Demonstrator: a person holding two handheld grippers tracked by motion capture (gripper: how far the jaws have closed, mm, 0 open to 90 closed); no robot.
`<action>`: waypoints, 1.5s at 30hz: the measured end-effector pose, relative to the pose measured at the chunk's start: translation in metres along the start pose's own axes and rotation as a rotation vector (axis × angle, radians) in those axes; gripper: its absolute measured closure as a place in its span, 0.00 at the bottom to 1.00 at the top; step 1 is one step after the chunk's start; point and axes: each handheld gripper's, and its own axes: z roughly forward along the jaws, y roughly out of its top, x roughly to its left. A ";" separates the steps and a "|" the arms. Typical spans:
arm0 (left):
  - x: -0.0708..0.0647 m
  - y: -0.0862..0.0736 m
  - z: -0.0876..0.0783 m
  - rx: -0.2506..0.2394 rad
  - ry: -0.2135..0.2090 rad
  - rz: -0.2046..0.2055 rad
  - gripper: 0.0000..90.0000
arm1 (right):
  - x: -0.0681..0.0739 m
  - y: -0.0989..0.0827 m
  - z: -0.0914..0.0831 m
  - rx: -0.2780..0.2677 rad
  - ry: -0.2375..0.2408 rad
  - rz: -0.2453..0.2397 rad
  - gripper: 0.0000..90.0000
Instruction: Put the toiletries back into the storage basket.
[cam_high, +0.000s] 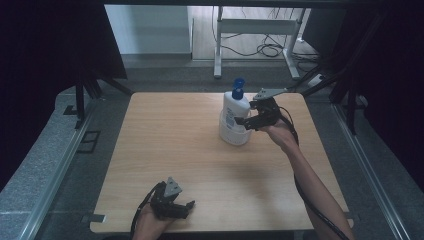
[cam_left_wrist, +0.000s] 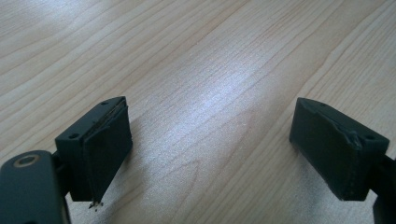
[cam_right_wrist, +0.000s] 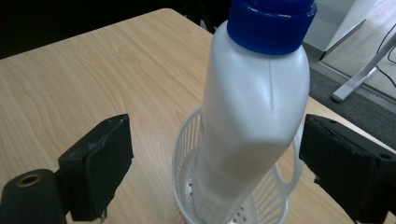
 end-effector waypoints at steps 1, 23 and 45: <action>0.000 0.000 0.000 0.000 0.000 0.000 0.13 | 0.000 0.000 -0.001 -0.004 0.000 0.000 0.10; 0.000 0.000 0.000 0.002 0.001 0.002 0.13 | 0.010 -0.010 -0.019 -0.007 -0.038 0.015 0.10; 0.000 0.000 0.000 0.001 0.001 -0.001 0.13 | 0.021 -0.033 -0.038 0.004 -0.002 0.000 0.11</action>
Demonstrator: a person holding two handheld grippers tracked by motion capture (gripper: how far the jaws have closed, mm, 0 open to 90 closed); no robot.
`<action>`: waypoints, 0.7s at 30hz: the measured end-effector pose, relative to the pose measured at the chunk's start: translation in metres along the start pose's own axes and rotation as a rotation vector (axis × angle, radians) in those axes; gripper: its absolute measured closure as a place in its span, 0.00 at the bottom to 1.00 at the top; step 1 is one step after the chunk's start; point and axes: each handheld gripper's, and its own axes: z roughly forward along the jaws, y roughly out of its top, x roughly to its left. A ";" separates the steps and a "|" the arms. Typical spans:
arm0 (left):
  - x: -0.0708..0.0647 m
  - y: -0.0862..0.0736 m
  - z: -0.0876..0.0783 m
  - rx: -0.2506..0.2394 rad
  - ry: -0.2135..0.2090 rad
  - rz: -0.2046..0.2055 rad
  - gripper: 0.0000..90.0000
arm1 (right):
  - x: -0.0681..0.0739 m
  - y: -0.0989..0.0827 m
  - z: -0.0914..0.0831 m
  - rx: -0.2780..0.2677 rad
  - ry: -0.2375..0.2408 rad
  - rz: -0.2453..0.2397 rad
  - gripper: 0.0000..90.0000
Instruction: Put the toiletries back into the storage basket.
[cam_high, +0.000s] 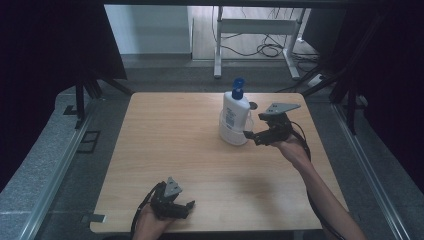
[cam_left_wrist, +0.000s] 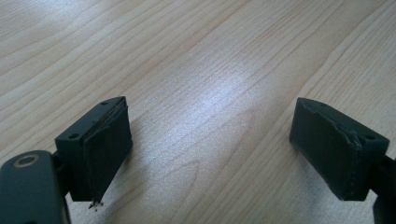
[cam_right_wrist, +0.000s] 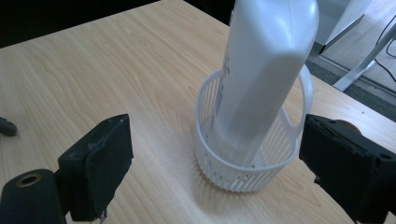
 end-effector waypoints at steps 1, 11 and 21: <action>0.000 0.000 0.000 0.000 0.000 0.000 0.13 | 0.000 -0.002 -0.001 0.000 0.003 -0.002 0.11; 0.000 0.000 0.000 0.000 0.001 0.000 0.13 | 0.003 -0.020 -0.009 0.009 0.011 0.010 0.11; 0.000 0.000 0.000 0.000 0.001 0.000 0.13 | 0.007 -0.035 -0.020 0.004 0.014 0.009 0.12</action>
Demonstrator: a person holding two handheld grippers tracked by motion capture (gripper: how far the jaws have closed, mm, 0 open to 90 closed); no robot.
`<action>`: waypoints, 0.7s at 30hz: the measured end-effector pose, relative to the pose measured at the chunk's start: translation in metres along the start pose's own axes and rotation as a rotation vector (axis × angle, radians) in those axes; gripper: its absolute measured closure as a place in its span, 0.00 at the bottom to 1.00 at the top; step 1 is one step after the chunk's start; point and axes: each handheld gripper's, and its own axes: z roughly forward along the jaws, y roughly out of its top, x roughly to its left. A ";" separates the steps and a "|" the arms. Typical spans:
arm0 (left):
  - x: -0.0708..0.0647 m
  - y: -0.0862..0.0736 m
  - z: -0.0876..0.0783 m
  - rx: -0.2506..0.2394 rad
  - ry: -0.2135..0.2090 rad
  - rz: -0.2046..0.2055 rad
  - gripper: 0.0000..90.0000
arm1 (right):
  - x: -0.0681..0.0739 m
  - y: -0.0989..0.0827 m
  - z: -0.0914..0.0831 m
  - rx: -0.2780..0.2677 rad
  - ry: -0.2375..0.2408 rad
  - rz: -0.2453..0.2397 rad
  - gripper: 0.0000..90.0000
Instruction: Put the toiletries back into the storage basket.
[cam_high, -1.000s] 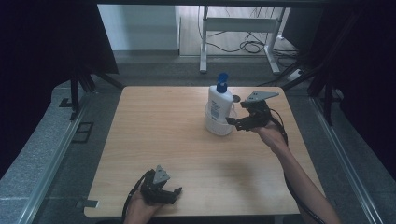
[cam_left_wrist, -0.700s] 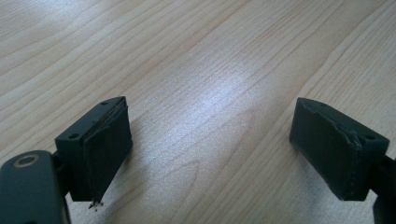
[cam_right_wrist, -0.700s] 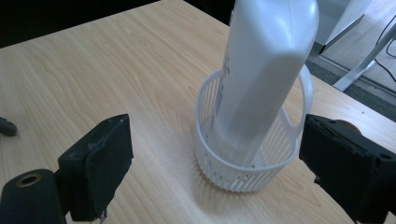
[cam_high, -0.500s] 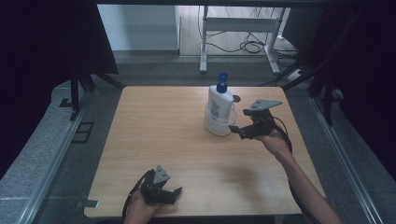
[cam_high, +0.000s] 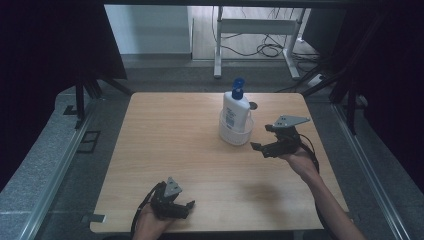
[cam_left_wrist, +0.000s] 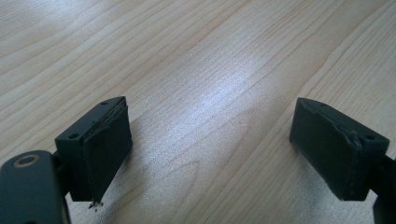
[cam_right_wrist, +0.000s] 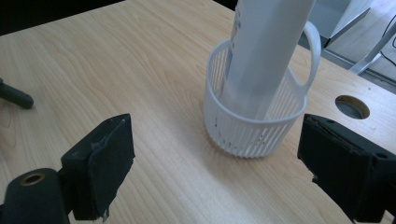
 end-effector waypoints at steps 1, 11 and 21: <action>0.000 0.000 0.000 0.000 0.000 0.000 0.13 | 0.000 -0.002 -0.001 0.002 -0.002 -0.002 0.12; 0.000 0.000 0.000 0.000 0.001 -0.001 0.13 | 0.002 -0.025 -0.003 0.033 -0.022 -0.011 0.13; 0.000 0.000 0.000 0.000 0.001 0.001 0.13 | 0.000 -0.047 -0.006 0.049 -0.038 0.009 0.12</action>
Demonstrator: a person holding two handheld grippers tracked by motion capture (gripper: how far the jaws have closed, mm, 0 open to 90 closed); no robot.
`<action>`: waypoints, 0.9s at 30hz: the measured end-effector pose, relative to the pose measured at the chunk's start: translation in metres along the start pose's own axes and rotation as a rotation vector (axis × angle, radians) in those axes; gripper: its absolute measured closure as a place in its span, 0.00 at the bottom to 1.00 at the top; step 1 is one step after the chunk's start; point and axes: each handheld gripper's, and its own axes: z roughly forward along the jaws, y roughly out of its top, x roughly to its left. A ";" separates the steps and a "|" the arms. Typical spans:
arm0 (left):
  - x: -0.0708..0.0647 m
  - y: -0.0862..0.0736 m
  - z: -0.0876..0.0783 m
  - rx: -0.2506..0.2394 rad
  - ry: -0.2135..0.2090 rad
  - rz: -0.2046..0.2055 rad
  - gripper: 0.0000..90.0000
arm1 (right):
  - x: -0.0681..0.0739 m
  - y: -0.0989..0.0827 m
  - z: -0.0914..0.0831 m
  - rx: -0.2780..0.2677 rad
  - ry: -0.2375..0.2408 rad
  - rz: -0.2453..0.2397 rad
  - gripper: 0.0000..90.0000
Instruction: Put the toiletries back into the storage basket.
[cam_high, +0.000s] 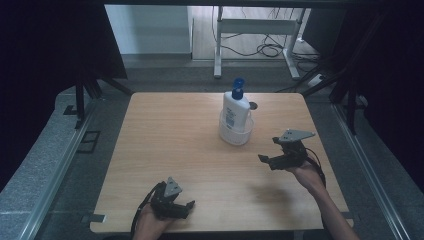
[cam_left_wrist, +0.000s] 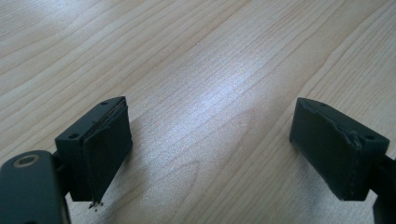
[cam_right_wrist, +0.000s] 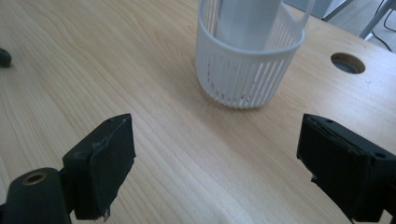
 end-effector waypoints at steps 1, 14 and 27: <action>0.000 0.000 0.000 0.000 0.000 0.000 0.13 | 0.000 -0.003 0.000 0.003 -0.002 0.000 0.12; 0.000 0.000 0.000 0.000 0.000 -0.002 0.13 | 0.002 -0.040 0.007 0.039 0.014 0.057 0.10; 0.000 0.000 0.000 -0.001 0.001 -0.002 0.13 | 0.011 -0.073 0.015 0.083 0.038 0.066 0.07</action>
